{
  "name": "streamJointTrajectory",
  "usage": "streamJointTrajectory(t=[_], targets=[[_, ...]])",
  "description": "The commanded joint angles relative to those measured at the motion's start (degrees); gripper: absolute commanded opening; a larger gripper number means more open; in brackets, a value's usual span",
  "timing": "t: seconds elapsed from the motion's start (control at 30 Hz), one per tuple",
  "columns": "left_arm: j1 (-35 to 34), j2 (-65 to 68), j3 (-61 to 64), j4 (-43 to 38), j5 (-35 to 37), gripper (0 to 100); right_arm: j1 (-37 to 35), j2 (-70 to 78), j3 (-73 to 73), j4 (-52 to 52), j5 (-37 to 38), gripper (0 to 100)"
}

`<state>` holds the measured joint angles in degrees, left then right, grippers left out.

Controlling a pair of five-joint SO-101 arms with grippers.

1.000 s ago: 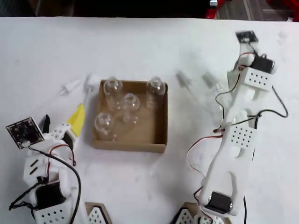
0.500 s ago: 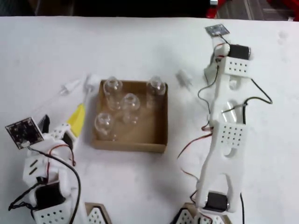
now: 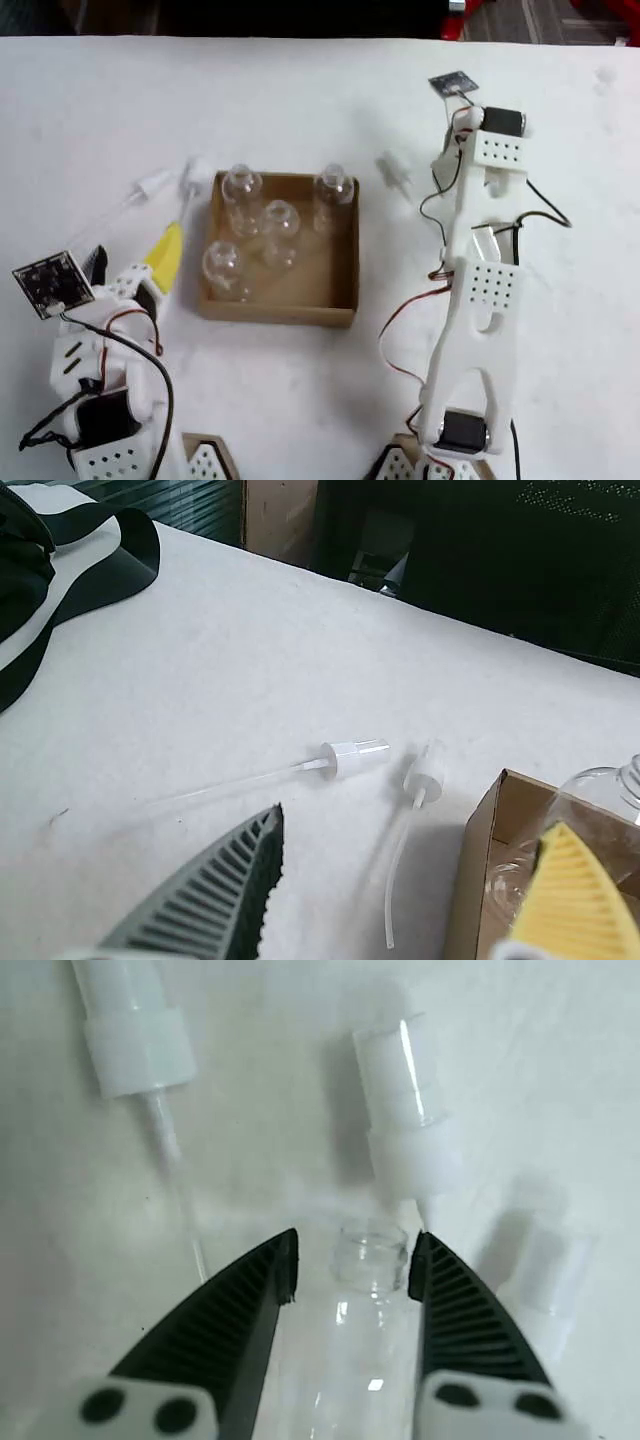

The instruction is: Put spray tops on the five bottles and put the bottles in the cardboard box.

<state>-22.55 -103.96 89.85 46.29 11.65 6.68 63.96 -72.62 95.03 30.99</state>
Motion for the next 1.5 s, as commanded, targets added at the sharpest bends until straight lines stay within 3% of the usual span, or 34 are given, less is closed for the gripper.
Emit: streamJointTrajectory(t=[0.0,0.07,0.27,0.47,0.67,0.9,1.1,1.2,1.47], targets=[[0.31,-0.48,-0.35,-1.58,-0.7,37,1.19,-1.1,-0.26,-0.66,1.05,10.0],[0.4,-0.48,-0.35,-1.58,-0.7,37,1.27,-1.45,-0.35,-0.66,1.05,1.3],[0.4,-0.48,-0.35,-1.67,-0.7,37,0.75,-6.29,-1.85,3.65,1.14,1.7],[0.4,-0.48,-0.35,-1.67,-0.7,37,1.19,-21.85,0.0,4.09,1.05,1.5],[0.22,-0.48,-0.26,-1.67,-0.7,37,-2.51,-48.48,19.96,4.09,0.97,1.5],[0.13,-0.48,-0.26,-1.49,-0.7,37,-13.05,-86.99,51.78,3.65,0.88,1.5],[0.13,-0.48,-0.26,-1.41,-0.7,37,-18.24,-113.71,73.76,-8.31,0.09,1.5],[0.13,-0.48,-0.26,-1.41,-0.7,37,-18.15,-123.65,84.4,-15.78,-6.95,1.5],[0.13,-0.48,-0.26,-1.41,-0.7,37,-18.59,-135.43,106.55,-33.54,-14.07,1.5]])
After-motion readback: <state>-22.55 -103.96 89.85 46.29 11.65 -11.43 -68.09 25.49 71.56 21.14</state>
